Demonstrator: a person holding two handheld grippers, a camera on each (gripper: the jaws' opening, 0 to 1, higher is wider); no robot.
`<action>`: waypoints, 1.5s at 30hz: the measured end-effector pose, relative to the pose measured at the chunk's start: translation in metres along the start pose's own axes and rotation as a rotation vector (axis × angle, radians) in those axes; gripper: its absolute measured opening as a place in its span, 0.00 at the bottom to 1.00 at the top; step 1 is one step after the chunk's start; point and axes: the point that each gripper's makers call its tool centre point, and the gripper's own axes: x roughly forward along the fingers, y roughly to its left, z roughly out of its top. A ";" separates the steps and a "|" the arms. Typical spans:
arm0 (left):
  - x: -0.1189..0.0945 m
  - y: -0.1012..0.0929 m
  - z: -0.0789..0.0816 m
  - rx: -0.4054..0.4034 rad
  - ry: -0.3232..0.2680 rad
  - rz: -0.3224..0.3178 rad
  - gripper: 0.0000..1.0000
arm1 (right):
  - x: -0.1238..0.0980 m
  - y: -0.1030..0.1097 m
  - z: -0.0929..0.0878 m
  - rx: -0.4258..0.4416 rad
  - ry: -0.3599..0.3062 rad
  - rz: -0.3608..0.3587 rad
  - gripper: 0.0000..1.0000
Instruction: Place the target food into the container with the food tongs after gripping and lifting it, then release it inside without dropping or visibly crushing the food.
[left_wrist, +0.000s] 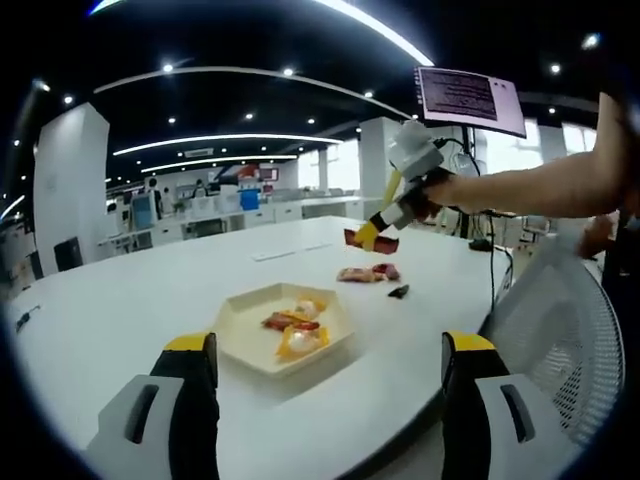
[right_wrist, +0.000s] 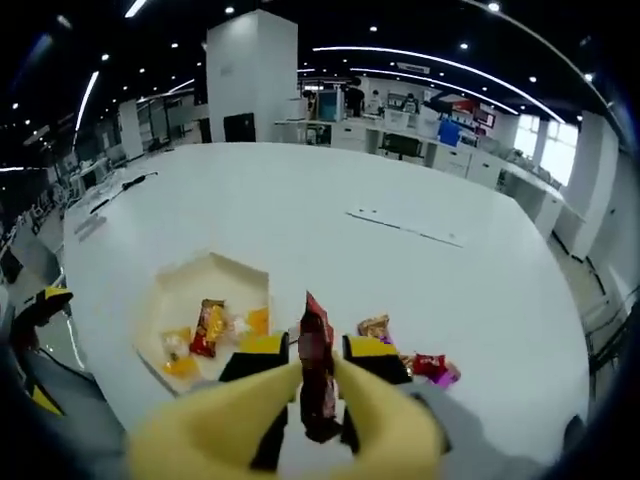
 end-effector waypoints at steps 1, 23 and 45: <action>0.000 0.000 0.001 0.000 -0.003 0.000 0.91 | -0.001 0.001 0.002 0.000 -0.004 0.001 0.19; 0.000 -0.001 0.003 0.006 -0.018 -0.010 0.99 | -0.004 0.047 0.050 -0.063 -0.070 0.045 0.20; 0.000 -0.001 0.002 0.005 -0.015 -0.008 0.99 | 0.028 0.135 0.087 -0.199 -0.078 0.176 0.20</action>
